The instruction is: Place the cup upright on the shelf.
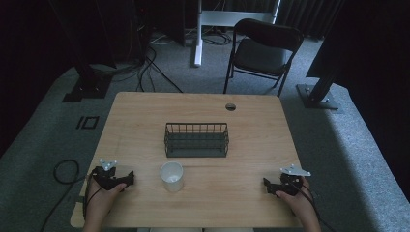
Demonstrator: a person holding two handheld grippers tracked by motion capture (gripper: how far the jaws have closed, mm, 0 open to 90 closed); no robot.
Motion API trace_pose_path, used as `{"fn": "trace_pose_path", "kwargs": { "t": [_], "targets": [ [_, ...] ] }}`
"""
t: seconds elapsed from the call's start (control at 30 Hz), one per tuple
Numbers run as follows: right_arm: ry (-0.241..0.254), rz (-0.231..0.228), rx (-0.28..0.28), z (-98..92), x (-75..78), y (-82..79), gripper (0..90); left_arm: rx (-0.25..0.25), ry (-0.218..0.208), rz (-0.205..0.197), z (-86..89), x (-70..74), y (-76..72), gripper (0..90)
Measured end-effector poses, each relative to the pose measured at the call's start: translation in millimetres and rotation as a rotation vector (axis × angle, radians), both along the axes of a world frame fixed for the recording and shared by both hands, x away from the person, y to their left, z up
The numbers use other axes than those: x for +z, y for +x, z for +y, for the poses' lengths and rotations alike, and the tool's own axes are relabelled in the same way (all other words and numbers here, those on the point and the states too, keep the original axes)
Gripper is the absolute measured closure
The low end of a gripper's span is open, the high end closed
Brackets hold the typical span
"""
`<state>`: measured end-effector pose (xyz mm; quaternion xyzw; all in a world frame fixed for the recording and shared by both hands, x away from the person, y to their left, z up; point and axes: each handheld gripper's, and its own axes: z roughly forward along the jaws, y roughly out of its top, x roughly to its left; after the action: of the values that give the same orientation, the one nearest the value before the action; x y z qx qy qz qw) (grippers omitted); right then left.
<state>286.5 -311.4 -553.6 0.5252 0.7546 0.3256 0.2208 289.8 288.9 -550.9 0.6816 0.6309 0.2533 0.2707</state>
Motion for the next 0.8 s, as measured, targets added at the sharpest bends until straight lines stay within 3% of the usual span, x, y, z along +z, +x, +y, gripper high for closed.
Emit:
{"fn": "trace_pose_path", "kwargs": {
  "t": [0.63, 0.8],
  "targets": [
    [0.000, 0.000, 0.002, -0.1, 0.0, 0.1, 10.6, -0.014, -0.001, 0.000, 0.1, 0.0, 0.0, 1.0],
    [-0.001, -0.002, 0.028, -1.5, 0.0, 2.6, 10.6, -0.017, 0.001, 0.000, 0.1, 0.0, 0.1, 1.0]
  ]
}}
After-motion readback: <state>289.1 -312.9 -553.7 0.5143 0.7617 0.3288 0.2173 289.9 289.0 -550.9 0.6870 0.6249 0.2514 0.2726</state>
